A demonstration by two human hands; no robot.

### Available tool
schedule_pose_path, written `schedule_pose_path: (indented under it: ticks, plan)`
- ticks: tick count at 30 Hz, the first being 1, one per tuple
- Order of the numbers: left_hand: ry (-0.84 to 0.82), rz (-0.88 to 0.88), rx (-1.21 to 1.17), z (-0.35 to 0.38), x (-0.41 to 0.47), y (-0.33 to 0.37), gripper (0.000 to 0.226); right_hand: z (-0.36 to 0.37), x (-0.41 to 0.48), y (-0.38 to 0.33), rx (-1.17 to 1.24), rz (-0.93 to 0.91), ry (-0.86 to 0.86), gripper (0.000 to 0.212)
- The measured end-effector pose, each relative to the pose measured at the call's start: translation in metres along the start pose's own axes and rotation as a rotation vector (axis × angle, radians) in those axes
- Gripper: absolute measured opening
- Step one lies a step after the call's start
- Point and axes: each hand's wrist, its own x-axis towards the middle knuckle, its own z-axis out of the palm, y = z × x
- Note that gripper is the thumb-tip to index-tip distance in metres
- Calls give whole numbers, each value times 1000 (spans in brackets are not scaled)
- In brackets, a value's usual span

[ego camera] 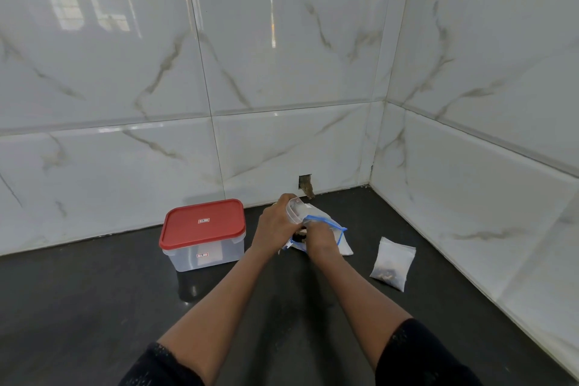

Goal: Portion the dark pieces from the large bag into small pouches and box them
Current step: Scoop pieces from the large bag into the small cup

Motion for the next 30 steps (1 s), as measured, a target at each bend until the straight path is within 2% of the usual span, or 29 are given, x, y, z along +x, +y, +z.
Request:
schedule_pose_path:
  ticks: [7, 10, 12, 14, 16, 18, 23, 27, 28, 30]
  plan:
    - [-8, 22, -24, -10, -1, -6, 49, -2, 1, -2, -45, 79, -86, 48]
    - [-10, 22, -36, -9, -2, -7, 46, -4, 1, -2, -79, 56, -109, 50]
    - [-4, 20, -53, -8, -3, -6, 43, -6, -2, -5, -121, 40, -133, 39]
    - [6, 12, -65, -7, -3, -6, 41, -7, 0, -6, -129, 55, -172, 9]
    - [13, 8, -64, -5, -2, -6, 40, -8, -2, -7, -174, 32, -153, 27]
    - [7, 18, -53, -4, -2, -6, 43, -7, 0, -6, -194, 6, -153, 21]
    - [-1, 18, -42, -3, -6, -6, 43, -4, 2, -5, -291, -52, -173, 37]
    - [1, 24, -4, -6, -6, -9, 44, -2, 2, -4, -215, -117, -142, 43]
    - [4, 24, 5, -8, -5, -10, 45, -2, 0, -3, -208, -137, -122, 43]
    - [3, 11, -2, -9, -4, -13, 44, -1, 1, -3, -194, -164, -72, 30]
